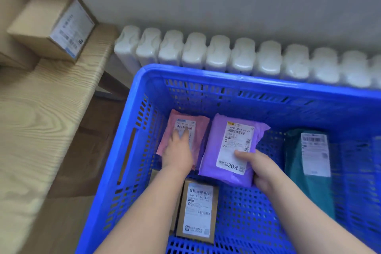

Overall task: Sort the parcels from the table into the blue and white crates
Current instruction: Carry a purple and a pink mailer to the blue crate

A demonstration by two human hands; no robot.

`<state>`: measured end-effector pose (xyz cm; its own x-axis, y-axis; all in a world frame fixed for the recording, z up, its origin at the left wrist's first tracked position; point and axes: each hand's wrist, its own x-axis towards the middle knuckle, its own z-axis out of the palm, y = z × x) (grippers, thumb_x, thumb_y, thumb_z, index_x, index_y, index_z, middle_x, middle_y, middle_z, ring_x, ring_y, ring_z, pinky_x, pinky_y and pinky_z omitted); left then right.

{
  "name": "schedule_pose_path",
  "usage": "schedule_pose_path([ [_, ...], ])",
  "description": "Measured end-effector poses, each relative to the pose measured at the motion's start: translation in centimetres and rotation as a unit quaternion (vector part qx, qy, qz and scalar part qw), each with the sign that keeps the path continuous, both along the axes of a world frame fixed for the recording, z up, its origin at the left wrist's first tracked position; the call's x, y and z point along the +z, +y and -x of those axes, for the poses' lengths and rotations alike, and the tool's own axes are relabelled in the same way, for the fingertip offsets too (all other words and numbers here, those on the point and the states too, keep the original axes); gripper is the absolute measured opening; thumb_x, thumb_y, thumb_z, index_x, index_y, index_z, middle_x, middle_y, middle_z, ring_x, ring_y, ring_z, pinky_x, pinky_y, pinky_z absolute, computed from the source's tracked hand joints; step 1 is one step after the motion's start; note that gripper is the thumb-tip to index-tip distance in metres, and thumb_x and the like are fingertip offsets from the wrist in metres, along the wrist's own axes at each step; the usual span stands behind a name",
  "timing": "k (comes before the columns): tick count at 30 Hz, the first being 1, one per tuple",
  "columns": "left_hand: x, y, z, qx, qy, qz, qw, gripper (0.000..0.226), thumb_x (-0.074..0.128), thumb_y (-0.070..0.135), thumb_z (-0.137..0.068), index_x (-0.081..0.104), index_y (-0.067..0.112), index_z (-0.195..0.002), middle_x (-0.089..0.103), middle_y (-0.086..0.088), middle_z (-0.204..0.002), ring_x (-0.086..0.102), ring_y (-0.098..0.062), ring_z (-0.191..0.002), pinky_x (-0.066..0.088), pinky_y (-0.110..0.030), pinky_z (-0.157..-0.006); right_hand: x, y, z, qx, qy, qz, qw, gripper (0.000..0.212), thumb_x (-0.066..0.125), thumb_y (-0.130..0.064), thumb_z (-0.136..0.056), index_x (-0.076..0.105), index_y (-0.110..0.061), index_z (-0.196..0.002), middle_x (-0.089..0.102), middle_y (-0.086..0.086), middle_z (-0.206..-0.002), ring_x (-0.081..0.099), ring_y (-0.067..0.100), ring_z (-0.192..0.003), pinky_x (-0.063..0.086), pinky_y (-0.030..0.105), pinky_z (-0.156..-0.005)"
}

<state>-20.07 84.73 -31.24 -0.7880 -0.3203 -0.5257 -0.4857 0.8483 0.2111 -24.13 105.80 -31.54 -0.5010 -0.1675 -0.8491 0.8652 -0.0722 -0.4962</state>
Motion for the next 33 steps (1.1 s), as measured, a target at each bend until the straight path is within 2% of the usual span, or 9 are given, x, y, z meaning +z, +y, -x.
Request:
schedule_pose_path([
  [4, 4.8, 2.8, -0.7, 0.143, 0.035, -0.178, 0.973, 0.045, 0.045, 0.024, -0.104, 0.042, 0.013, -0.147, 0.047, -0.01, -0.149, 0.048, -0.028, -0.132, 0.04, -0.038, -0.108, 5.4, 1.0, -1.4, -0.002, 0.017, 0.005, 1.0, 0.029, 0.059, -0.001, -0.091, 0.067, -0.011, -0.117, 0.075, 0.011, -0.107, 0.072, 0.033, -0.1, 0.054, 0.051, -0.093],
  [9, 12.0, 6.8, -0.6, 0.272, 0.031, -0.397, 0.876, 0.048, 0.059, 0.045, -0.094, 0.063, 0.013, -0.129, 0.067, -0.004, -0.127, 0.063, -0.022, -0.115, 0.049, -0.037, -0.101, 12.5, 3.5, -3.8, -0.016, 0.063, 0.018, 0.998, 0.04, 0.048, 0.005, -0.087, 0.066, -0.01, -0.119, 0.074, 0.012, -0.111, 0.07, 0.033, -0.104, 0.052, 0.05, -0.097],
  [10, 12.9, 7.3, -0.7, 0.276, 0.016, -0.43, 0.859, 0.046, 0.064, 0.043, -0.09, 0.066, 0.013, -0.125, 0.07, -0.004, -0.122, 0.067, -0.021, -0.108, 0.053, -0.036, -0.094, 13.6, 4.2, -4.4, -0.018, 0.074, 0.013, 0.997, 0.042, 0.047, 0.005, -0.085, 0.066, -0.011, -0.119, 0.074, 0.011, -0.112, 0.07, 0.033, -0.105, 0.05, 0.053, -0.1],
  [13, 14.9, 8.7, -1.4, 0.28, -0.001, -0.502, 0.818, 0.02, 0.064, 0.005, -0.092, 0.071, 0.006, -0.111, 0.076, -0.011, -0.102, 0.073, -0.02, -0.077, 0.056, -0.025, -0.059, 16.1, 6.1, -6.2, -0.052, 0.107, -0.011, 0.993, 0.044, 0.05, 0.005, -0.08, 0.068, -0.012, -0.117, 0.075, 0.009, -0.11, 0.07, 0.033, -0.104, 0.049, 0.058, -0.1],
  [16, 17.9, 11.3, -2.6, 0.263, -0.028, -0.556, 0.788, 0.021, 0.061, -0.005, -0.09, 0.07, 0.001, -0.109, 0.077, -0.012, -0.088, 0.073, -0.021, -0.067, 0.056, -0.027, -0.052, 18.5, 9.0, -9.2, -0.128, 0.131, -0.04, 0.982, 0.039, 0.054, 0.013, -0.081, 0.069, -0.004, -0.113, 0.075, 0.013, -0.106, 0.071, 0.035, -0.101, 0.054, 0.053, -0.093],
  [19, 19.7, 14.2, -3.7, 0.235, -0.041, -0.576, 0.782, 0.018, 0.062, -0.005, -0.09, 0.068, 0.003, -0.104, 0.076, -0.01, -0.081, 0.073, -0.019, -0.063, 0.056, -0.027, -0.05, 20.5, 12.0, -12.0, -0.18, 0.141, -0.054, 0.972, 0.033, 0.06, 0.013, -0.083, 0.066, 0.0, -0.112, 0.075, 0.015, -0.103, 0.072, 0.035, -0.096, 0.058, 0.048, -0.084],
  [24, 22.1, 21.9, -5.3, 0.182, -0.052, -0.596, 0.78, 0.024, 0.065, -0.004, -0.087, 0.068, 0.003, -0.109, 0.076, -0.015, -0.094, 0.073, -0.022, -0.07, 0.057, -0.029, -0.057, 22.8, 19.1, -15.6, -0.257, 0.168, -0.087, 0.948, 0.035, 0.065, 0.011, -0.08, 0.066, 0.0, -0.113, 0.076, 0.015, -0.1, 0.072, 0.038, -0.095, 0.054, 0.06, -0.09],
  [29, 23.4, 31.4, -7.3, 0.167, -0.059, -0.608, 0.774, 0.023, 0.065, -0.006, -0.086, 0.068, 0.002, -0.107, 0.076, -0.016, -0.095, 0.073, -0.027, -0.074, 0.059, -0.033, -0.063, 24.0, 27.7, -18.9, -0.315, 0.207, -0.101, 0.921, 0.034, 0.064, 0.011, -0.083, 0.064, 0.002, -0.115, 0.075, 0.016, -0.099, 0.073, 0.032, -0.086, 0.062, 0.04, -0.072],
  [33, 24.6, 40.8, -9.2, 0.157, -0.061, -0.615, 0.77, 0.025, 0.067, -0.003, -0.085, 0.069, 0.003, -0.109, 0.076, -0.017, -0.097, 0.073, -0.029, -0.077, 0.059, -0.035, -0.063, 25.4, 36.9, -21.7, -0.323, 0.239, -0.102, 0.91, 0.036, 0.066, 0.008, -0.084, 0.063, -0.002, -0.12, 0.075, 0.015, -0.106, 0.073, 0.032, -0.096, 0.059, 0.042, -0.08],
])
